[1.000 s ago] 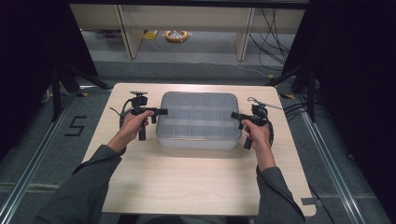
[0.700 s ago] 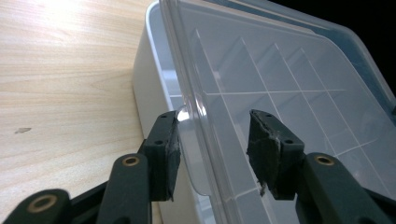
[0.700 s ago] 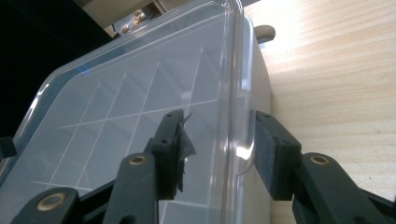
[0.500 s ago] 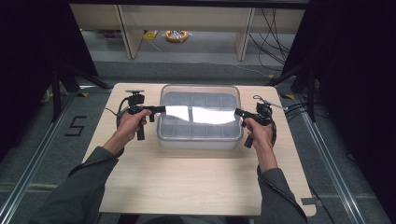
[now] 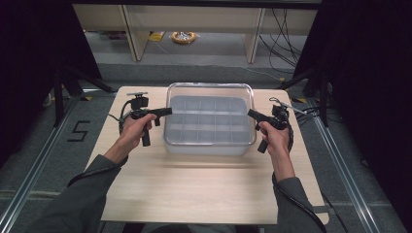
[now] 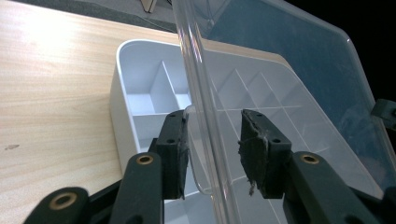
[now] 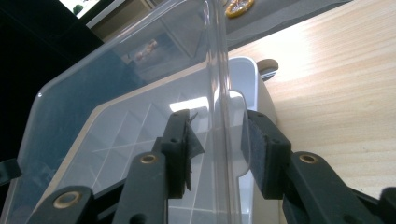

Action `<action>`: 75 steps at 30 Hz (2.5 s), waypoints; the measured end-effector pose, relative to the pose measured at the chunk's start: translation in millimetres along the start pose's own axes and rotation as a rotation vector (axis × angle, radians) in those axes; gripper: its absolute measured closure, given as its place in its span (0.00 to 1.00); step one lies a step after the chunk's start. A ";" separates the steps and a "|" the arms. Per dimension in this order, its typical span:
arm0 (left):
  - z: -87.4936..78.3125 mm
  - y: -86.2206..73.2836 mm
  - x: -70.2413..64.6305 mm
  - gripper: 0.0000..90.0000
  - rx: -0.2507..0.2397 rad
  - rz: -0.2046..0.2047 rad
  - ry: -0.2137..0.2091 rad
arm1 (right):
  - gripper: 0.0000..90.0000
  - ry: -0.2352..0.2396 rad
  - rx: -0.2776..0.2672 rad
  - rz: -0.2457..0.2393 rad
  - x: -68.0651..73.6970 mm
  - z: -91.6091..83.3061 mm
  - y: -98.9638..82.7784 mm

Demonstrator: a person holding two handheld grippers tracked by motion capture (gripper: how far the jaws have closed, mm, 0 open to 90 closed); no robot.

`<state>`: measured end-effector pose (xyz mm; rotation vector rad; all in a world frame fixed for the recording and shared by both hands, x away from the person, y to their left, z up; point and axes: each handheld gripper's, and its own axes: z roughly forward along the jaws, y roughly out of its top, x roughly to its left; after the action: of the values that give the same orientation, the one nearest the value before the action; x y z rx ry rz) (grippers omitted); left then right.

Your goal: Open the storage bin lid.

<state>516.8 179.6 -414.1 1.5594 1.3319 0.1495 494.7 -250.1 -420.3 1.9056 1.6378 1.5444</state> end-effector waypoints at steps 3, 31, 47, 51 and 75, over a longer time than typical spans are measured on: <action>-3.5 0.4 -2.5 0.69 -0.007 0.005 -0.007 | 0.70 0.001 -0.016 -0.026 -1.3 -3.0 0.6; -43.3 -21.7 -22.9 0.70 -0.039 0.067 -0.086 | 0.70 0.035 -0.042 -0.044 10.7 -51.5 -19.6; -59.4 -50.3 -30.0 0.70 -0.020 0.085 -0.122 | 0.71 0.054 -0.051 -0.073 5.5 -80.1 -46.9; -63.8 -61.2 -30.2 0.70 -0.016 0.097 -0.117 | 0.71 0.043 -0.045 -0.085 4.6 -84.8 -54.5; -78.9 -107.8 -18.4 0.70 0.032 0.070 -0.132 | 0.73 0.085 -0.047 -0.090 6.8 -100.3 -95.7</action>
<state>387.5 196.6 -448.6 1.6151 1.1828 0.0674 357.4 -254.6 -439.5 1.7407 1.6807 1.6336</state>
